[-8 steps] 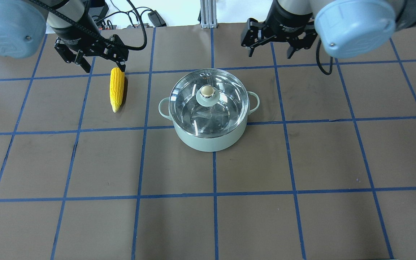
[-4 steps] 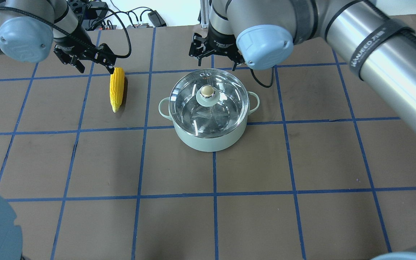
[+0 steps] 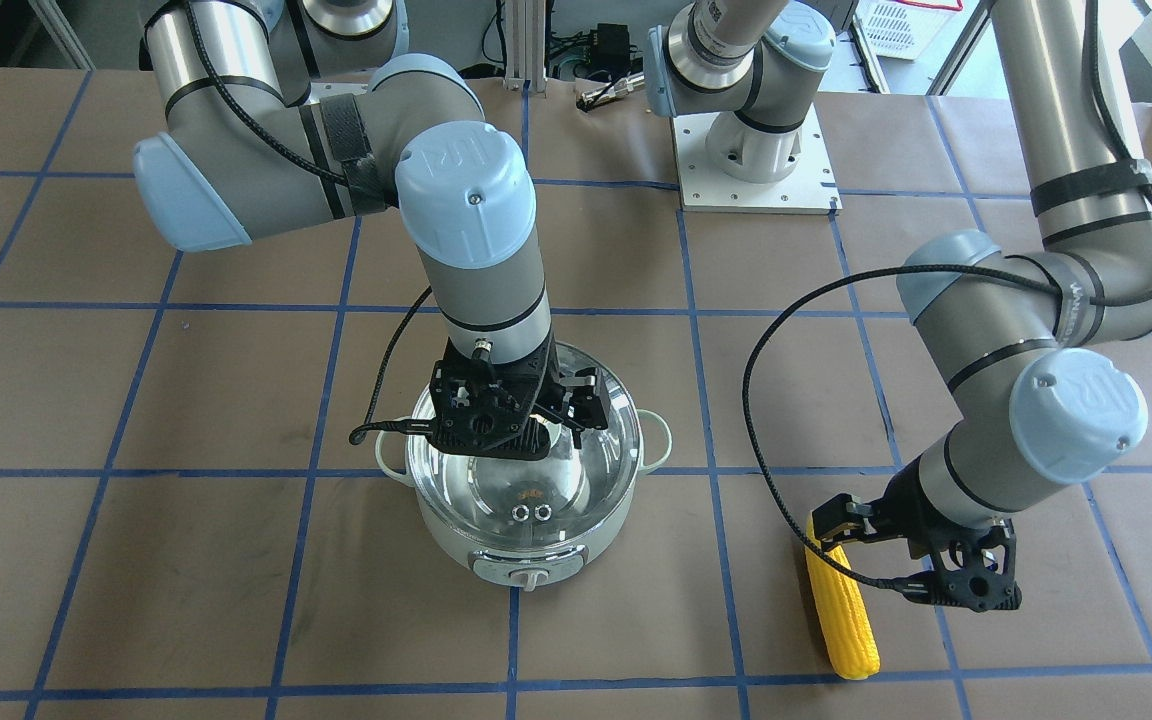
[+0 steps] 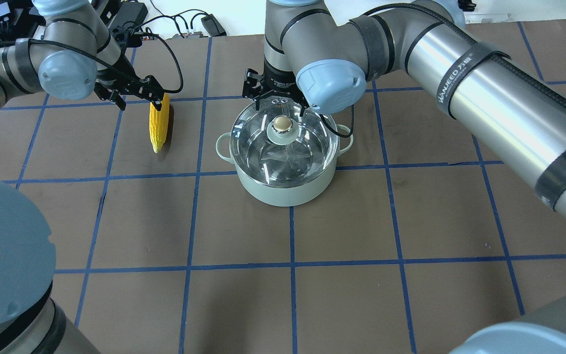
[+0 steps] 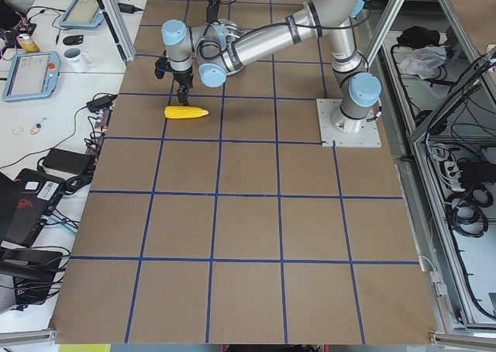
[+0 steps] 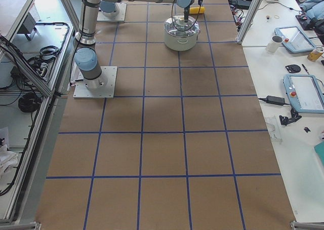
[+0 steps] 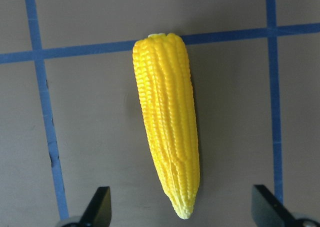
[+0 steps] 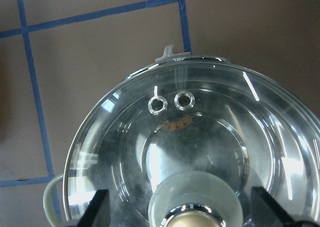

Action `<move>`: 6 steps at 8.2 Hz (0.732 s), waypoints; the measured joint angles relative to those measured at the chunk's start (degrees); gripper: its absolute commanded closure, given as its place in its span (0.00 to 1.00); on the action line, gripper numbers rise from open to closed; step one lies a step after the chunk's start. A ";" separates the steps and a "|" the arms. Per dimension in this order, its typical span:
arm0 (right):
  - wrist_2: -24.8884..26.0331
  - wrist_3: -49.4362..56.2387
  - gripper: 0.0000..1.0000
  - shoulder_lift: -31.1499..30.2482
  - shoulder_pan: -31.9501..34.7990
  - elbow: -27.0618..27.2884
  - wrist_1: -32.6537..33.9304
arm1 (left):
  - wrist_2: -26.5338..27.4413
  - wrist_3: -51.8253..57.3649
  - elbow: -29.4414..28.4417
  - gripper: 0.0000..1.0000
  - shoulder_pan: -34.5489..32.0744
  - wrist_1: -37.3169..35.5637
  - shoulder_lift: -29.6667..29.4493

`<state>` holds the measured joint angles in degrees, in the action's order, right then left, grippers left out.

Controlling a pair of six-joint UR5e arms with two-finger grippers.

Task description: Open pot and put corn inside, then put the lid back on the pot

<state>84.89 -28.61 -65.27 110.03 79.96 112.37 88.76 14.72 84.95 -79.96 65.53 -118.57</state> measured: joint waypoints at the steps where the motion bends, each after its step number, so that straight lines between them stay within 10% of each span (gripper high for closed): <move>1: 0.02 -0.40 0.01 0.09 0.20 0.74 0.05 | 0.00 -0.30 -0.02 0.00 0.03 -1.55 -2.12; 5: 0.81 -0.98 0.13 -0.04 0.44 1.62 -0.17 | -0.40 -0.71 0.00 0.00 0.07 -3.84 -7.28; 6: 0.83 -1.11 0.13 -0.07 0.45 1.79 -0.25 | -0.40 -0.76 -0.02 0.25 0.07 -3.89 -8.01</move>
<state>85.71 -29.72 -65.34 110.48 81.75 112.12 88.37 13.96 84.93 -79.89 61.64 -126.57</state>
